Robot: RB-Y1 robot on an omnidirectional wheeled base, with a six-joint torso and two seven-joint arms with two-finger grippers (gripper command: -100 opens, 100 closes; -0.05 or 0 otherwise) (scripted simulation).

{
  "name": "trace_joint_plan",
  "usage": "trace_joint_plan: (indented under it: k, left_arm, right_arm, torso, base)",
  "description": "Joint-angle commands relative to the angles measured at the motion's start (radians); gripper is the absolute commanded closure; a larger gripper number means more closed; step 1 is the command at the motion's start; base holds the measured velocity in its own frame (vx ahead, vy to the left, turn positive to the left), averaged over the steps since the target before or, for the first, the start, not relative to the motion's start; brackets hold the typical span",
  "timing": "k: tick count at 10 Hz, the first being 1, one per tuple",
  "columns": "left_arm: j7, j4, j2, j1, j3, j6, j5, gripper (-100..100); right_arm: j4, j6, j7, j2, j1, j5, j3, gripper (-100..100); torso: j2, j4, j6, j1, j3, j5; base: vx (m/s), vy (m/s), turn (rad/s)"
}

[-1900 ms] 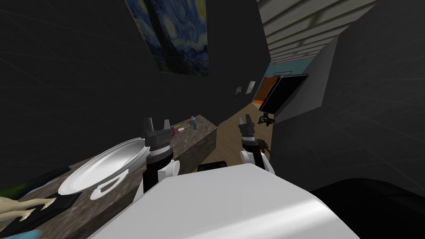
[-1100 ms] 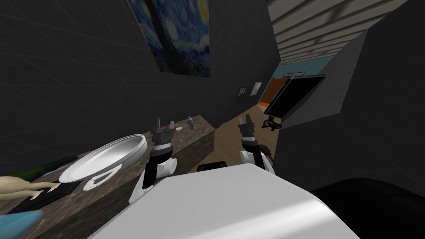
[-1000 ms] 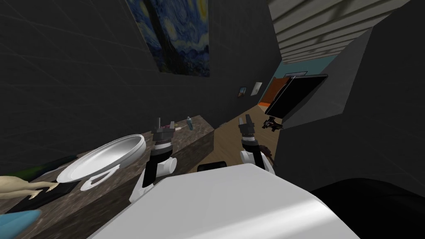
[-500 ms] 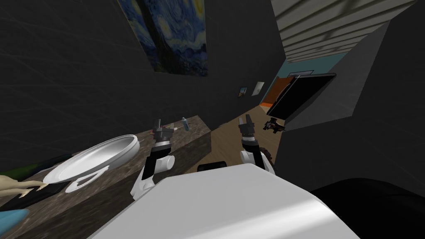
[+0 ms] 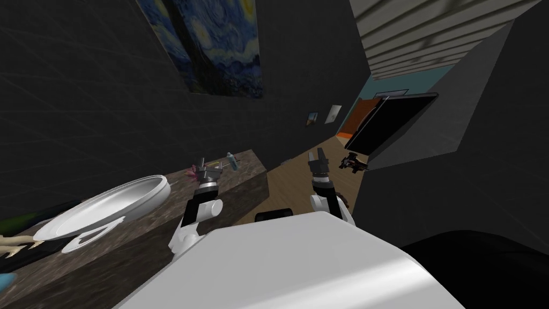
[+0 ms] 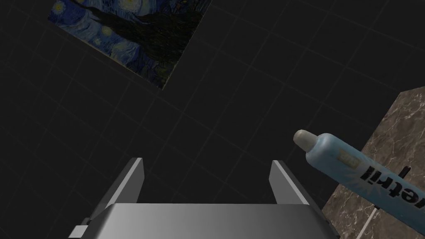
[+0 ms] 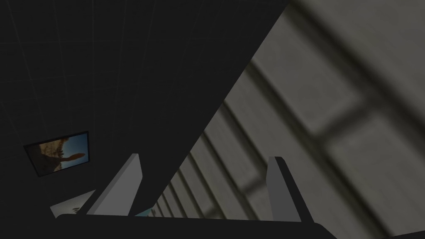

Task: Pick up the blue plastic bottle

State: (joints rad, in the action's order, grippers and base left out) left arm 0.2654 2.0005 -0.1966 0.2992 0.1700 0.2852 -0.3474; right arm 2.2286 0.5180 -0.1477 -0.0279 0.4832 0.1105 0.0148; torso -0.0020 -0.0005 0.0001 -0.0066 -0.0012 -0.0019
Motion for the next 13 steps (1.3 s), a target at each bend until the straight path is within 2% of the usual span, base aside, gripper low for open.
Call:
trace_joint_plan:
  k: [1,7,13]
  left_arm:
    - [0.026,-0.036,-0.006,-0.02,0.027,-0.024,-0.041,-100]
    - [0.149,-0.167,0.017,-0.076,0.144,-0.121,-0.221,-100]
    - [0.268,-0.265,0.079,-0.105,0.246,-0.189,-0.36,-100]
  right_arm:
    - [0.0,0.0,0.0,0.0,0.0,0.0,0.0,0]
    - [0.0,0.0,0.0,0.0,0.0,0.0,0.0,0]
    - [0.0,0.0,0.0,0.0,0.0,0.0,0.0,0]
  torso:
    - [0.0,0.0,0.0,0.0,0.0,0.0]
    - [-0.001,0.0,0.0,-0.001,-0.001,0.0]
    - [-0.003,-0.001,0.0,0.005,-0.002,0.001]
  base:
    - [0.01,-0.082,-0.001]
    - [0.029,-0.133,-0.018]
    - [0.061,-0.048,-0.066]
